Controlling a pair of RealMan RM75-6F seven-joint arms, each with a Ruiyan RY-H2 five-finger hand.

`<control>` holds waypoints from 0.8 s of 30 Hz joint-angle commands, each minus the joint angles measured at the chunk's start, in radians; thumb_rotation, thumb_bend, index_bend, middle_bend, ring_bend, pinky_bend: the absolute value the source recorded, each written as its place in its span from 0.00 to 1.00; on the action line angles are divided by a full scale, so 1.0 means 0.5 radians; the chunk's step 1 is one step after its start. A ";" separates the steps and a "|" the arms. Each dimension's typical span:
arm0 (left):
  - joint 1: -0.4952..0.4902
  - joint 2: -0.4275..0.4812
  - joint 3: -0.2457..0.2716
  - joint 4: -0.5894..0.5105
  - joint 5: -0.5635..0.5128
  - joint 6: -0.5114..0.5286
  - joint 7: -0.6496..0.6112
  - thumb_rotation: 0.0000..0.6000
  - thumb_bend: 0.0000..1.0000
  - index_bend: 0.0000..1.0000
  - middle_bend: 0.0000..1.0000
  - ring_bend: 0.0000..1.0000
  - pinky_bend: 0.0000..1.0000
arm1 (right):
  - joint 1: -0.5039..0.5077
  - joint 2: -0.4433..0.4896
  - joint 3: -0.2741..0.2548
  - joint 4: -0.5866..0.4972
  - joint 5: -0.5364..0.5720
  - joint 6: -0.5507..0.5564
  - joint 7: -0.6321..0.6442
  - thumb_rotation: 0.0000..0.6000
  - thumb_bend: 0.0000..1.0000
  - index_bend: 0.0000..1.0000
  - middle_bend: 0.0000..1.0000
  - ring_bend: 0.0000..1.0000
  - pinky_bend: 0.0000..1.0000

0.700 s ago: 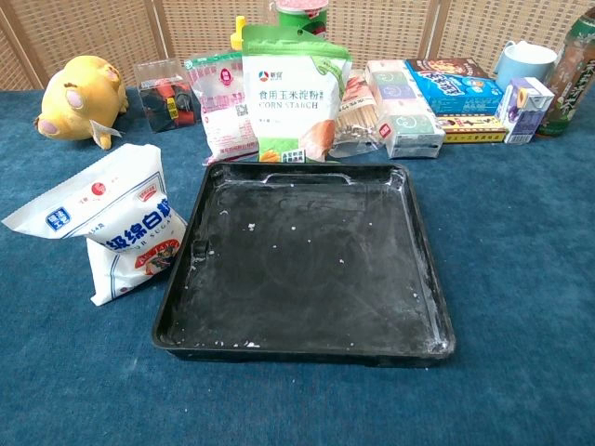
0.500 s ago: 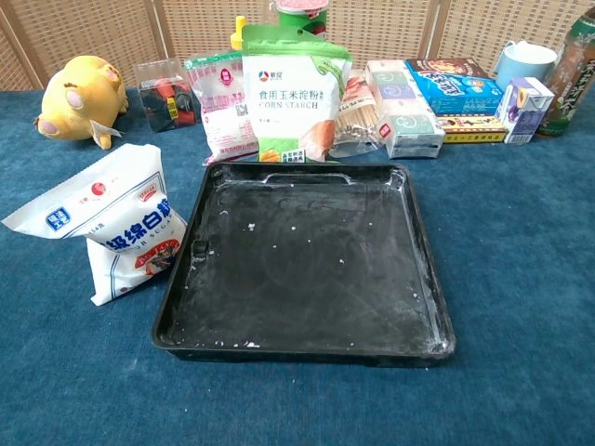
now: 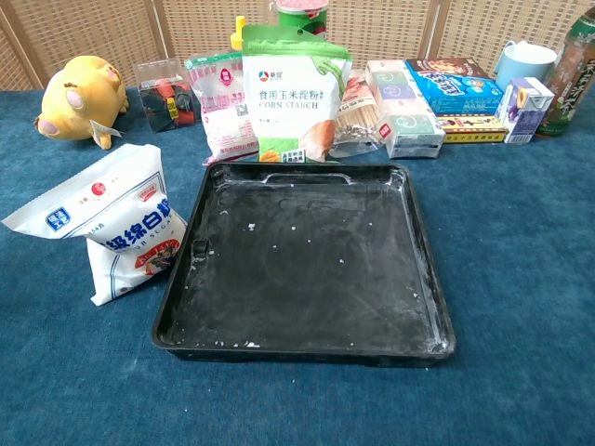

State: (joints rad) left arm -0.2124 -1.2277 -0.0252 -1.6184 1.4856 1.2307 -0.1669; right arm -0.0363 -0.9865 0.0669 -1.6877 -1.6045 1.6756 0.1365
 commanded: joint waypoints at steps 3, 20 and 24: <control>-0.152 -0.323 -0.061 0.135 -0.175 -0.244 -0.052 1.00 0.01 0.07 0.00 0.00 0.00 | 0.000 0.008 0.007 0.006 0.019 -0.004 0.029 1.00 0.00 0.00 0.00 0.00 0.00; -0.270 -0.753 -0.175 0.112 -0.446 -0.231 0.372 1.00 0.10 0.08 0.00 0.00 0.14 | -0.002 0.025 0.011 0.007 0.037 -0.012 0.102 1.00 0.00 0.00 0.00 0.00 0.00; -0.259 -0.883 -0.226 0.153 -0.478 -0.092 0.489 1.00 0.23 0.23 0.13 0.16 0.34 | -0.004 0.031 0.013 0.008 0.044 -0.012 0.120 1.00 0.00 0.00 0.00 0.00 0.00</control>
State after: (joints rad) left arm -0.3435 -1.6343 -0.1228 -1.5542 1.2572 1.1473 0.0471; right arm -0.0383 -0.9711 0.0733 -1.6838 -1.5826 1.6698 0.1966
